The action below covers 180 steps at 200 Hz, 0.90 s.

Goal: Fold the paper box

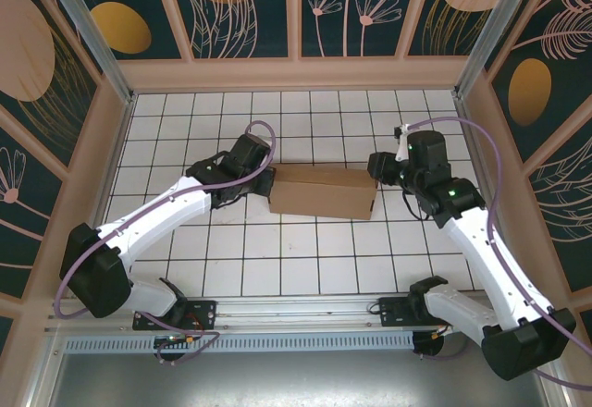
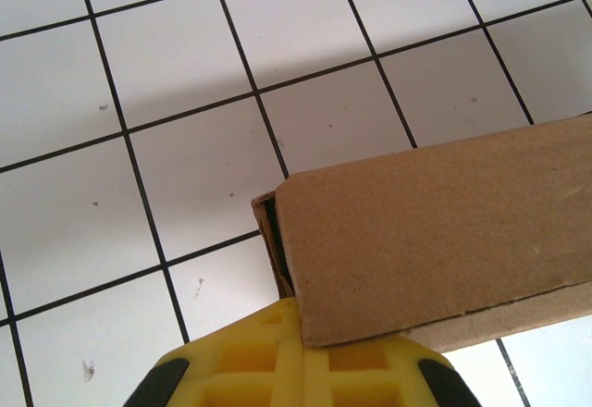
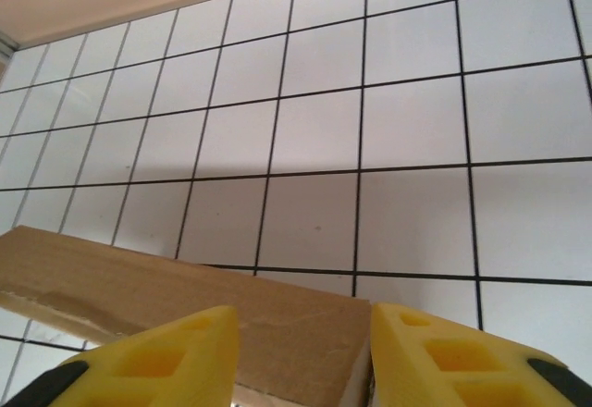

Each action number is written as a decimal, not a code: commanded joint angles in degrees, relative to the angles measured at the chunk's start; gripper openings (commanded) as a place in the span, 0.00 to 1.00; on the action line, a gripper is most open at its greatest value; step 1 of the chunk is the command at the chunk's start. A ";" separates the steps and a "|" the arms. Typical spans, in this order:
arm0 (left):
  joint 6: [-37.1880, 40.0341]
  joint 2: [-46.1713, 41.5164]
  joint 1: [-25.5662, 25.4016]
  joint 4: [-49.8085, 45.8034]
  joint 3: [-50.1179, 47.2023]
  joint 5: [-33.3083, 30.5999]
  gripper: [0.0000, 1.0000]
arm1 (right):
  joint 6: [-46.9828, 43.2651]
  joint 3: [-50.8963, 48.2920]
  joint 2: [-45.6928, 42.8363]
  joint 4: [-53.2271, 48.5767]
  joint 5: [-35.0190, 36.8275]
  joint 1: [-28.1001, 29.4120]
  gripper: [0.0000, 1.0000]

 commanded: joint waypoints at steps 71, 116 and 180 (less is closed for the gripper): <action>-0.13 0.64 -1.26 -3.83 -0.09 -2.21 0.10 | 4.14 -13.96 0.20 4.97 -0.07 0.27 0.37; -1.45 -2.94 -1.23 -4.28 0.74 -0.48 0.41 | 5.06 -14.79 0.86 5.35 0.41 0.82 0.36; -0.15 -9.92 -1.01 -6.62 3.05 6.12 0.32 | 5.99 -14.78 0.57 5.70 1.95 1.96 0.36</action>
